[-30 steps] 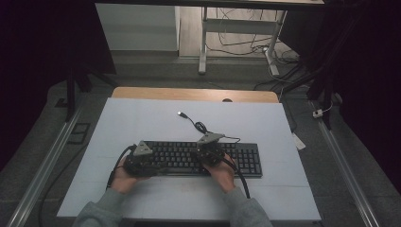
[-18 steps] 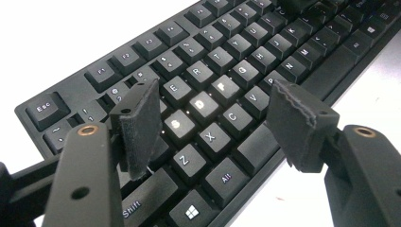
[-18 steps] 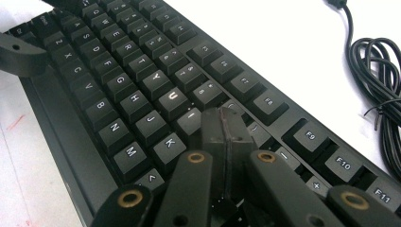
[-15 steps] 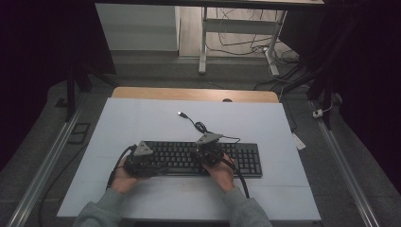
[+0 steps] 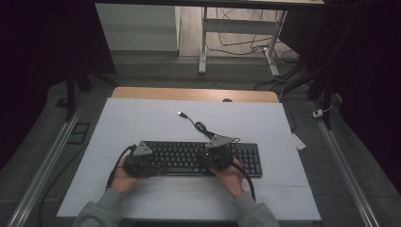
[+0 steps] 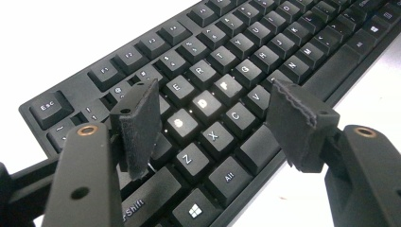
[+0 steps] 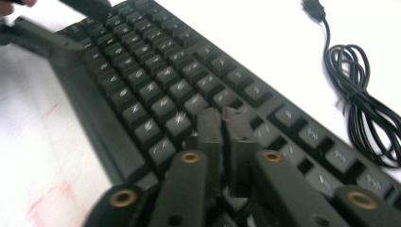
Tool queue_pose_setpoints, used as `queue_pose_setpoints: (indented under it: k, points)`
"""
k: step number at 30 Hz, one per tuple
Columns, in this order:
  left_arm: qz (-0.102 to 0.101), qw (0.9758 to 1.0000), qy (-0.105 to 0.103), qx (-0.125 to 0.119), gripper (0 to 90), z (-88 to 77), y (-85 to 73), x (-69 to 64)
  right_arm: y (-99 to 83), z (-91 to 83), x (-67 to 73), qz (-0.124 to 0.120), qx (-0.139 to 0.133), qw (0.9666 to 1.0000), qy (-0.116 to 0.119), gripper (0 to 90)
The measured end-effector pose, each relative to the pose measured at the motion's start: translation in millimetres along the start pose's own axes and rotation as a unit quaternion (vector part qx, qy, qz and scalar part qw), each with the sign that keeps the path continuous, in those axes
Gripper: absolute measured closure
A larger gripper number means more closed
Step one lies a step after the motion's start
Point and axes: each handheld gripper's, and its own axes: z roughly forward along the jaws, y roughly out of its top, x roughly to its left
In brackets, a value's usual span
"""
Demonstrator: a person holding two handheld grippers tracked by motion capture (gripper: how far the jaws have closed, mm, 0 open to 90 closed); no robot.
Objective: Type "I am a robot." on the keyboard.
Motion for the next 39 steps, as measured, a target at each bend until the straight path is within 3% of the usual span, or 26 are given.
queue_pose_setpoints:
  k: [6,13,39]
  points:
    - [0.002,1.0000,0.001,0.001,35.7,0.6,-0.1,-0.5,-15.6,-19.5,-1.7,0.005,-0.015,0.9998,-0.011,63.5]
    - [0.003,1.0000,0.003,-0.001,35.7,0.5,0.0,-0.6,-31.5,-34.1,-1.3,0.004,-0.028,0.9995,-0.011,54.7]
    - [-0.017,0.9995,0.020,-0.019,39.0,-2.4,1.1,2.3,-38.0,-38.0,-0.5,0.000,-0.030,0.9995,-0.011,50.7]
